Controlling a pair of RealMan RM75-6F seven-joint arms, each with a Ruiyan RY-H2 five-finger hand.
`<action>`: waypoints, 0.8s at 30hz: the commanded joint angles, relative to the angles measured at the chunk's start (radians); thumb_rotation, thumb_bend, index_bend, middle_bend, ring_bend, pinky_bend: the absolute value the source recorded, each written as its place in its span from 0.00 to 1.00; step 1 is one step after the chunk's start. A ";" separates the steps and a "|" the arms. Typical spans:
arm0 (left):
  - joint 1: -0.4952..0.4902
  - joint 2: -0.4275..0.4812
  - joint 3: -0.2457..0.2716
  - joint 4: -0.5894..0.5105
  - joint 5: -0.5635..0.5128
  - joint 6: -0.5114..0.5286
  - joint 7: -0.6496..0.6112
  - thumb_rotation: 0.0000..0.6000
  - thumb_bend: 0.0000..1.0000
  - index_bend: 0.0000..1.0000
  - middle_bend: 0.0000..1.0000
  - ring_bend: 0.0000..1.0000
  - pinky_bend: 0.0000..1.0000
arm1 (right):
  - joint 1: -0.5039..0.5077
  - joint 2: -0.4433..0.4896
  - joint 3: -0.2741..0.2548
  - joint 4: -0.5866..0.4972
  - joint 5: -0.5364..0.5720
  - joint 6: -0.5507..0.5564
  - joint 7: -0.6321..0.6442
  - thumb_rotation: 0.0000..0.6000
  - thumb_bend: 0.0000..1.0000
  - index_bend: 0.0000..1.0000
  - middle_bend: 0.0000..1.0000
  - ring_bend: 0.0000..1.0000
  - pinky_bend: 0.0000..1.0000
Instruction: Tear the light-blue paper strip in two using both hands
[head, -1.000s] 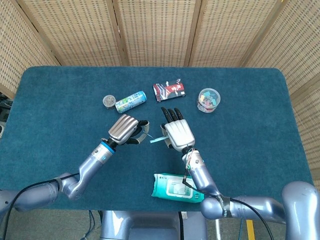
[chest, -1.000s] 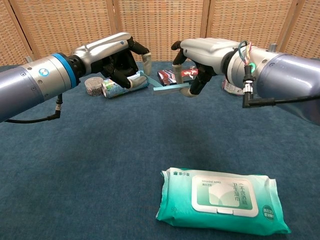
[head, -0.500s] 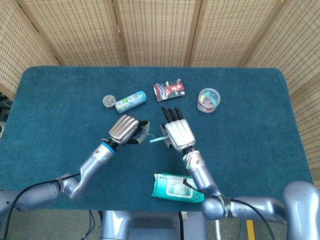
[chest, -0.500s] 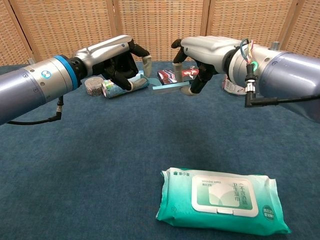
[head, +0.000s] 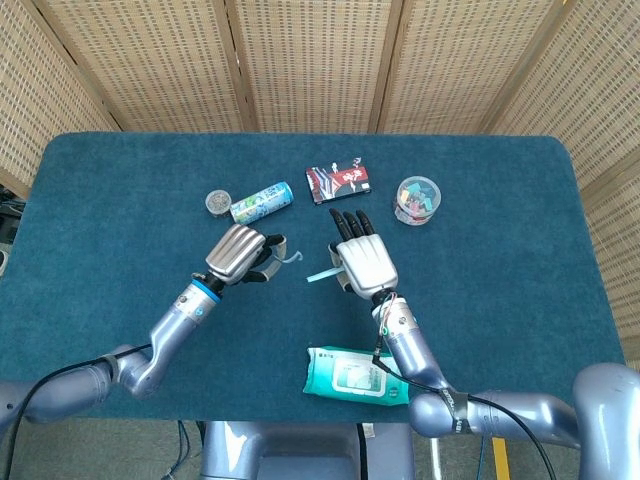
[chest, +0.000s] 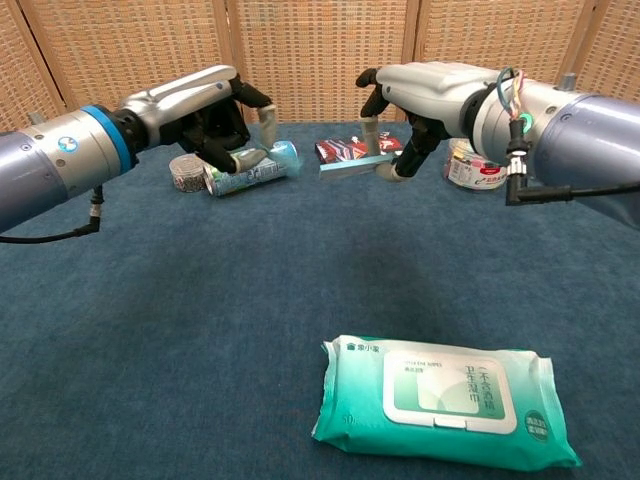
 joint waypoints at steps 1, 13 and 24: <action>0.030 0.036 0.019 0.031 0.008 0.017 -0.038 1.00 0.95 0.81 0.97 0.98 0.96 | -0.004 0.006 -0.002 0.013 0.000 -0.007 0.008 1.00 0.57 0.62 0.01 0.00 0.00; 0.135 0.147 0.072 0.166 0.041 0.088 -0.192 1.00 0.11 0.31 0.29 0.37 0.47 | -0.013 -0.011 -0.018 0.103 0.016 -0.038 0.034 1.00 0.00 0.05 0.00 0.00 0.00; 0.281 0.364 0.095 -0.009 -0.001 0.182 -0.120 1.00 0.00 0.00 0.00 0.00 0.10 | -0.175 0.200 -0.045 -0.005 -0.177 0.053 0.256 1.00 0.00 0.00 0.00 0.00 0.00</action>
